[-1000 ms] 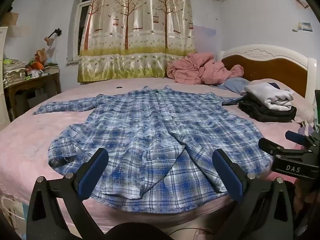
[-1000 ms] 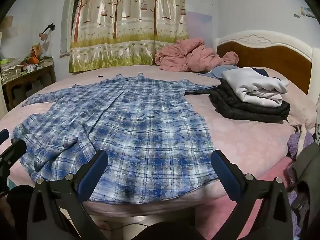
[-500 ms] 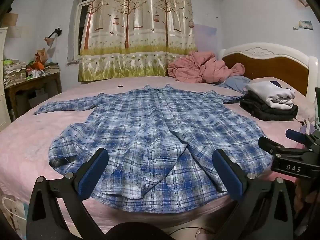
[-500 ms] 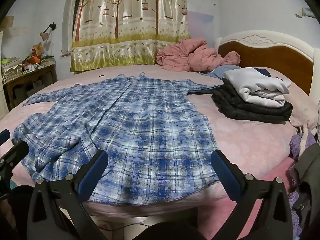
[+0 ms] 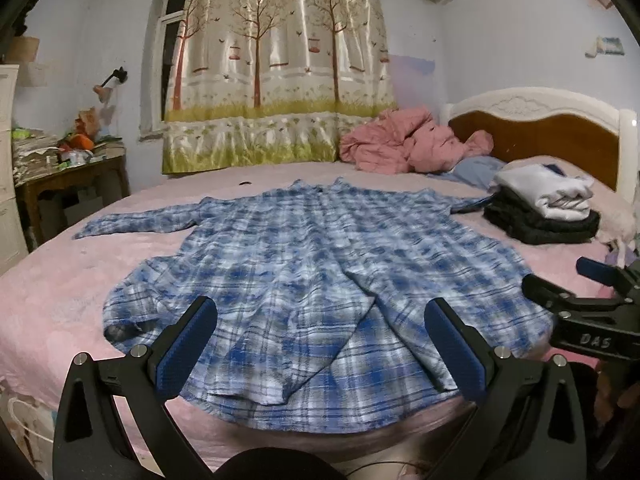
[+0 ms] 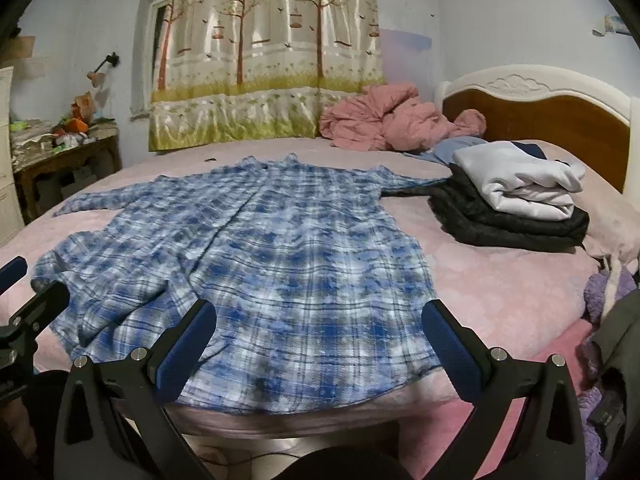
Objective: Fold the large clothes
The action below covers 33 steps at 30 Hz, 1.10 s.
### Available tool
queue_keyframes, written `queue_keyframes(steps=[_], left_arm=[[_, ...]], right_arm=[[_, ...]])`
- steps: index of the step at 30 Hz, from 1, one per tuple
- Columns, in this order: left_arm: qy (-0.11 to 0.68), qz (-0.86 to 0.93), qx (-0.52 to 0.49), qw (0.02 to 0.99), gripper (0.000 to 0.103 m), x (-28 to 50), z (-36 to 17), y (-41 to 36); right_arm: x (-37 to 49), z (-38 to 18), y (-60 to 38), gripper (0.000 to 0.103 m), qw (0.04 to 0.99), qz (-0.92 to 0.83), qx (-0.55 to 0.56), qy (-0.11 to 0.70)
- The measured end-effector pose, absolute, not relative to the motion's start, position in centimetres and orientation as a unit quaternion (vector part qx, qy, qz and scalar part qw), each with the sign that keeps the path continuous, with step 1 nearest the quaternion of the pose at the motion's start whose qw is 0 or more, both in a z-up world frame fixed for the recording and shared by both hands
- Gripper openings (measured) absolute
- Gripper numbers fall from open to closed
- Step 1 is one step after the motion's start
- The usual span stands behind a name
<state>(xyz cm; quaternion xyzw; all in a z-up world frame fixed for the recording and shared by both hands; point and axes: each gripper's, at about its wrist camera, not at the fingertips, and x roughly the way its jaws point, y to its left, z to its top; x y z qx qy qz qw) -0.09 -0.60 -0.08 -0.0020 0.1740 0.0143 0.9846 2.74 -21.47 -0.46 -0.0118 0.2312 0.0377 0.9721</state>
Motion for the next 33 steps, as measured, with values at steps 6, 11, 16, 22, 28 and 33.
queue_keyframes(steps=[6,11,16,22,28,33], left_arm=[[0.137,0.007,0.006,0.99,0.103,-1.7,0.4,-1.1],[0.117,0.011,0.014,0.993,0.103,-2.4,0.8,-1.4],[0.123,0.021,0.023,0.992,0.103,-2.2,0.8,-1.6],[0.125,0.021,0.017,0.992,0.103,-2.0,0.7,-1.8],[0.118,0.017,0.017,0.993,0.103,-2.1,0.7,-1.7],[0.121,0.021,0.015,0.992,0.103,-2.1,0.7,-1.6]], right_arm=[[1.9,-0.5,-21.8,0.103,0.978,0.033,-0.024,0.205],[-0.3,0.2,-21.8,0.103,0.988,0.013,-0.035,0.148],[-1.1,0.5,-21.2,0.103,0.99,0.011,-0.052,0.13],[-1.1,0.5,-20.8,0.103,0.989,0.009,-0.062,0.131],[-1.2,0.6,-20.7,0.103,0.99,0.009,-0.06,0.131],[-1.1,0.6,-20.7,0.103,0.989,0.009,-0.061,0.132]])
